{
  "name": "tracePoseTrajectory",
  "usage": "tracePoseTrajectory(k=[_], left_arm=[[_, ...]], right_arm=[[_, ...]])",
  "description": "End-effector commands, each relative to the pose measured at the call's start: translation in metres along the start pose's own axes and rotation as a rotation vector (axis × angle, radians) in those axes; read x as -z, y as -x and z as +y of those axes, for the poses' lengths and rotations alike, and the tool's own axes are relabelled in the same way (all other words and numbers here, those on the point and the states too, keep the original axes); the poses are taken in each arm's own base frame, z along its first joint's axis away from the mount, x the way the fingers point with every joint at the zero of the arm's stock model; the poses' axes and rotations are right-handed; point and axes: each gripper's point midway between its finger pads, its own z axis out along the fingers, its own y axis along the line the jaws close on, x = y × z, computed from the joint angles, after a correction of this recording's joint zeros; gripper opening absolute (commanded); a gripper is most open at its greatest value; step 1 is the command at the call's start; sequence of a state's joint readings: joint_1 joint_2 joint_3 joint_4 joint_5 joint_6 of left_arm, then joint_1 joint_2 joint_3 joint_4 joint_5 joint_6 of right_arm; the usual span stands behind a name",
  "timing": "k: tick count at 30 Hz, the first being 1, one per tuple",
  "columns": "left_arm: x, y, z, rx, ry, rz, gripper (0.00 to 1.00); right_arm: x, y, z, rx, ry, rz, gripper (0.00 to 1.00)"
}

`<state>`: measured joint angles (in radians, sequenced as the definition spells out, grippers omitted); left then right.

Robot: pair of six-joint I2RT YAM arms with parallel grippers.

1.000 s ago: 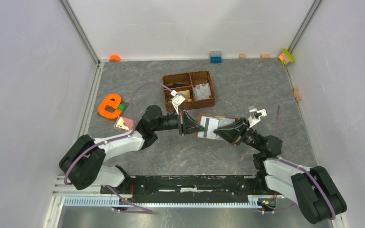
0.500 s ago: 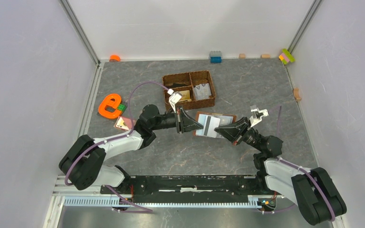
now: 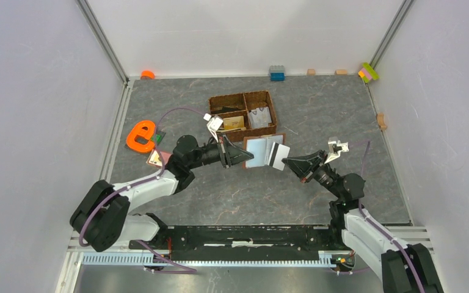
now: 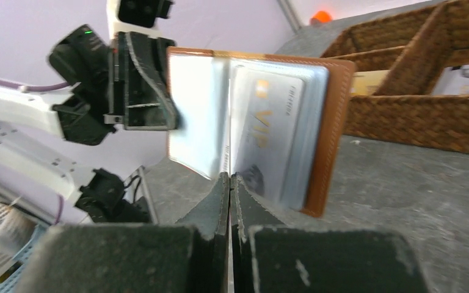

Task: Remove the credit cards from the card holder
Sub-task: Remove the credit card from the card holder, then place the credit card in the storage box.

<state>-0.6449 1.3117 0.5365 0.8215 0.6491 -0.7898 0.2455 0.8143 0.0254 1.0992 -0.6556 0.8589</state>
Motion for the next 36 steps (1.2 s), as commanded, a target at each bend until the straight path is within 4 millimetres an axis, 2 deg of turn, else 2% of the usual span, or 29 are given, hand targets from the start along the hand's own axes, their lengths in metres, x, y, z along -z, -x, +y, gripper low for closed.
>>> tracePoseTrajectory(k=[1,4,9,11,14,17,21,26,36], left_arm=[[0.009,0.027,0.005,-0.076,0.095,-0.116,0.02],[0.019,0.035,0.02,-0.089,0.206,-0.169,0.02],[0.033,0.045,0.028,-0.119,0.291,-0.227,0.02],[0.043,0.05,0.04,-0.116,0.384,-0.26,0.02],[0.064,0.056,0.058,-0.117,0.523,-0.323,0.02],[0.076,0.063,0.056,-0.133,0.552,-0.377,0.02],[0.091,0.069,0.057,-0.134,0.61,-0.431,0.02],[0.108,0.069,0.066,-0.117,0.696,-0.464,0.02],[0.118,0.069,0.063,-0.076,0.705,-0.513,0.02]], right_arm=[[0.002,0.003,-0.03,0.069,-0.146,-0.013,0.0],[0.003,0.006,-0.034,0.092,-0.176,-0.024,0.0],[0.003,0.008,-0.04,0.109,-0.205,-0.022,0.0],[0.003,0.008,-0.044,0.115,-0.226,-0.018,0.0],[0.003,0.009,-0.06,0.13,-0.303,-0.006,0.0],[-0.001,0.009,-0.074,0.12,-0.357,0.021,0.0],[-0.02,0.005,-0.09,0.055,-0.385,0.117,0.0],[-0.055,0.005,-0.113,0.01,-0.408,0.241,0.0],[-0.125,0.023,-0.134,0.022,-0.396,0.377,0.0]])
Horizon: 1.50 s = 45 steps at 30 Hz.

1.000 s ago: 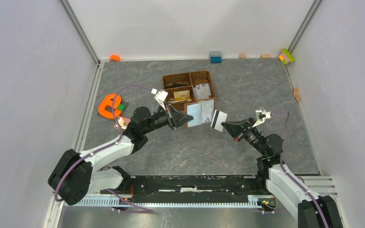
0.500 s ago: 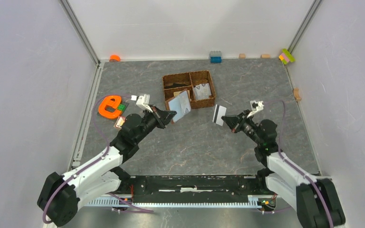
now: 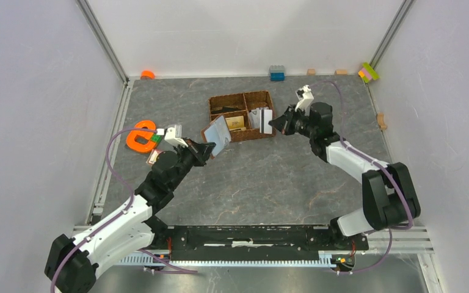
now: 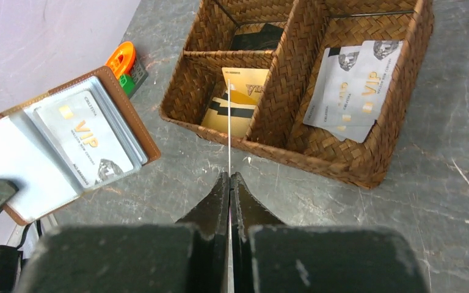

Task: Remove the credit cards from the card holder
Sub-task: Place the credit card in the storage box.

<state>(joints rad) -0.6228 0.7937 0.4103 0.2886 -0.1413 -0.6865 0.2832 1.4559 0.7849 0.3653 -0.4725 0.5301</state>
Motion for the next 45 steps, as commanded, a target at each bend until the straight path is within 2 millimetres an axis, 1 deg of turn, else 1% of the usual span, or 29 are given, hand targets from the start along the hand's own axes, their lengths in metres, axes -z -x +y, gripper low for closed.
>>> tracePoseTrajectory(k=[1,2,8,12,16,19,22,25,28,29,31,32,33,34,36,39,40,41,43,44,45], left_arm=[[0.002,0.016,0.001,0.011,0.013,-0.071,0.02],[0.002,0.016,0.001,0.018,0.015,-0.074,0.02],[0.002,0.013,0.0,0.041,0.006,-0.065,0.02],[0.002,0.011,-0.002,0.05,-0.003,-0.059,0.02],[0.001,0.011,-0.001,0.053,-0.002,-0.057,0.02],[0.001,0.009,-0.001,0.055,-0.001,-0.052,0.02],[0.001,0.009,-0.001,0.058,-0.003,-0.05,0.02],[0.002,0.011,-0.003,0.062,-0.01,-0.054,0.02],[0.002,0.011,-0.004,0.065,-0.015,-0.054,0.02],[0.002,0.01,-0.004,0.065,-0.012,-0.053,0.02],[0.002,0.01,-0.004,0.065,-0.013,-0.052,0.02],[0.002,0.01,-0.004,0.065,-0.012,-0.051,0.02],[0.002,0.01,-0.004,0.065,-0.012,-0.053,0.02],[0.002,0.01,-0.003,0.065,-0.01,-0.053,0.02],[0.002,0.01,-0.003,0.065,-0.01,-0.053,0.02],[0.002,0.01,-0.003,0.063,-0.01,-0.051,0.02],[0.002,0.01,-0.003,0.062,-0.009,-0.053,0.02],[0.001,0.01,-0.003,0.061,-0.008,-0.052,0.02],[0.001,0.01,-0.003,0.058,-0.008,-0.054,0.02],[0.001,0.011,-0.002,0.053,-0.003,-0.054,0.02],[0.001,0.011,-0.001,0.047,0.004,-0.054,0.02]], right_arm=[[-0.021,0.015,0.006,0.04,0.01,0.047,0.0],[-0.028,0.02,0.005,0.04,0.003,0.052,0.0],[-0.067,0.035,-0.014,0.064,-0.06,0.099,0.0],[-0.095,0.035,-0.028,0.059,-0.089,0.141,0.0],[-0.12,0.032,-0.035,0.067,-0.1,0.168,0.0],[-0.132,0.017,-0.044,0.052,-0.13,0.21,0.0],[-0.141,0.011,-0.053,0.044,-0.15,0.226,0.0],[-0.147,0.001,-0.063,0.037,-0.177,0.259,0.0],[-0.151,-0.008,-0.066,0.02,-0.17,0.291,0.0],[-0.152,-0.009,-0.067,0.015,-0.169,0.3,0.03],[-0.153,-0.009,-0.067,0.011,-0.172,0.309,0.17],[-0.152,-0.006,-0.067,0.014,-0.181,0.305,0.25],[-0.15,-0.001,-0.065,0.021,-0.185,0.297,0.3],[-0.147,0.003,-0.062,0.028,-0.185,0.289,0.32],[-0.14,0.018,-0.053,0.051,-0.183,0.268,0.33],[-0.123,0.041,-0.036,0.082,-0.181,0.231,0.33],[-0.116,0.046,-0.03,0.09,-0.179,0.219,0.35],[-0.11,0.049,-0.025,0.098,-0.177,0.207,0.39],[-0.092,0.056,-0.012,0.119,-0.167,0.181,0.52],[-0.085,0.056,-0.005,0.13,-0.157,0.172,0.59],[-0.076,0.057,0.002,0.148,-0.143,0.159,0.68]])
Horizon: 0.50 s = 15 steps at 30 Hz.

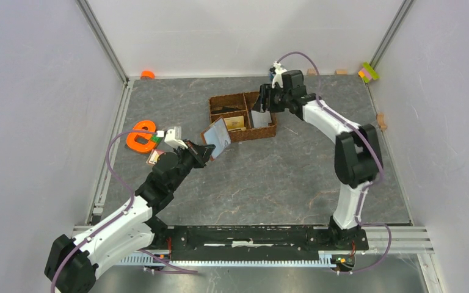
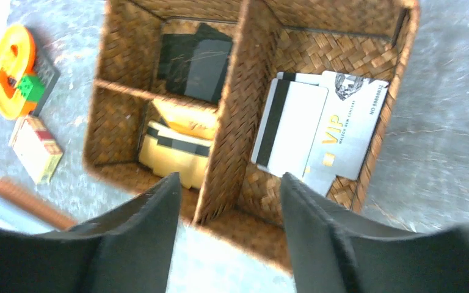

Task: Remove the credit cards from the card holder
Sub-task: Place the credit card in the storage box, then remove the credit card from the card holder.

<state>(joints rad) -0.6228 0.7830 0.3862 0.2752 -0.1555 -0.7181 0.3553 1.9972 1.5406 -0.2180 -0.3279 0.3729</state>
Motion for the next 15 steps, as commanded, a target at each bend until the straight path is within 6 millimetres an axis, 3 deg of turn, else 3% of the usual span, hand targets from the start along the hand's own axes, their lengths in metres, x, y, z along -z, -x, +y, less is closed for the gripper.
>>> tracePoseTrajectory(k=[1,3,5,8,11,15], left_arm=[[-0.002,0.019,-0.008,0.013,-0.015,-0.066,0.02],[-0.002,0.019,-0.008,0.001,-0.013,-0.063,0.07],[-0.003,0.017,-0.01,-0.003,-0.019,-0.054,0.13],[-0.006,0.015,-0.013,-0.015,-0.037,-0.038,0.02],[-0.007,0.012,-0.019,-0.029,-0.07,-0.023,0.02],[-0.007,0.009,-0.041,-0.02,-0.195,-0.013,0.02]], right_arm=[[0.063,0.031,0.042,0.115,0.057,-0.156,0.77],[0.079,0.019,0.05,0.139,0.068,-0.172,0.97],[0.095,0.0,0.058,0.155,0.091,-0.189,0.98],[0.114,-0.024,0.067,0.163,0.124,-0.225,0.98],[0.133,-0.051,0.071,0.157,0.134,-0.262,0.98],[0.161,-0.082,0.072,0.145,0.172,-0.365,0.98]])
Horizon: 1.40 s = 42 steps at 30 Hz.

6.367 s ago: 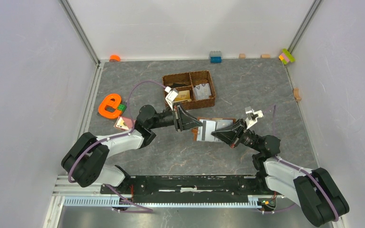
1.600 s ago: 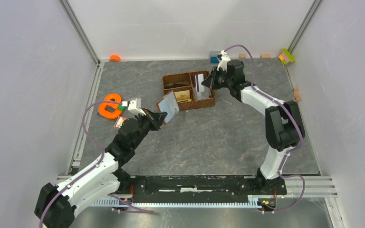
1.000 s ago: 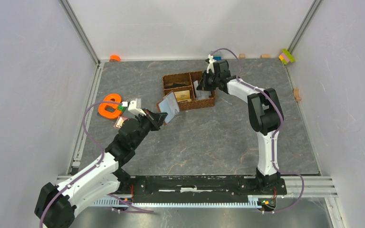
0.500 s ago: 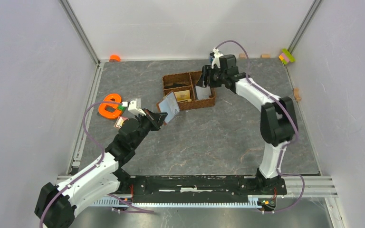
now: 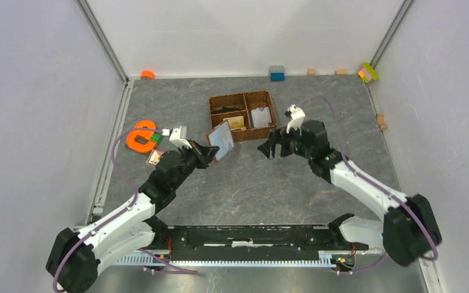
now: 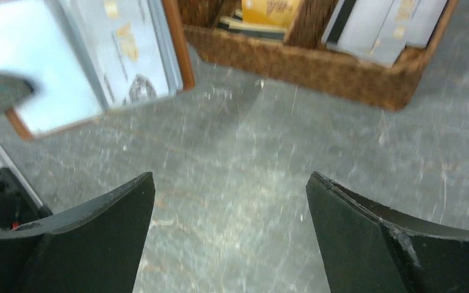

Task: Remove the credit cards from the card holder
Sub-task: Remove the credit card from the card holder.

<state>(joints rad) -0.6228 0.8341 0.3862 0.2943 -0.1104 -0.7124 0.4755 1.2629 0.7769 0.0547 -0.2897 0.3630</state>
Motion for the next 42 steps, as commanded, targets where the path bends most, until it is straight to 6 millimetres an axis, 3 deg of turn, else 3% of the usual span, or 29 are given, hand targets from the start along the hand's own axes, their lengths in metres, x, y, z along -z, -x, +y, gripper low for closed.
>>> tracePoseTrajectory(k=[1,5,8,13,18,23,28,36,42], left_arm=[[-0.001,0.021,-0.047,-0.015,-0.215,-0.054,0.02],[-0.004,0.012,-0.066,0.018,-0.313,-0.003,0.02],[-0.012,0.0,-0.073,0.074,-0.343,0.049,0.02],[-0.026,-0.009,-0.087,0.196,-0.302,0.113,0.02],[-0.03,0.006,-0.126,0.167,-0.406,0.135,0.02],[-0.012,0.004,-0.145,0.117,-0.555,0.127,0.02],[0.0,0.0,-0.146,0.135,-0.604,0.132,0.02],[0.02,0.001,-0.172,0.133,-0.788,0.152,0.02],[0.032,0.0,-0.184,0.068,-0.903,0.151,0.03]], right_arm=[[0.032,0.006,0.011,0.004,0.036,-0.22,0.98],[0.052,0.003,0.016,-0.009,0.077,-0.339,0.98],[0.053,-0.005,0.004,-0.007,0.025,-0.354,0.98],[0.056,-0.007,0.003,-0.008,0.029,-0.382,0.98],[0.062,-0.015,-0.001,-0.024,0.033,-0.424,0.98],[0.061,-0.015,0.012,-0.077,0.171,-0.398,0.98],[0.079,-0.007,0.029,-0.071,0.292,-0.476,0.98],[0.088,-0.002,0.024,-0.114,0.283,-0.532,0.98],[0.106,0.006,0.036,-0.129,0.371,-0.61,0.98]])
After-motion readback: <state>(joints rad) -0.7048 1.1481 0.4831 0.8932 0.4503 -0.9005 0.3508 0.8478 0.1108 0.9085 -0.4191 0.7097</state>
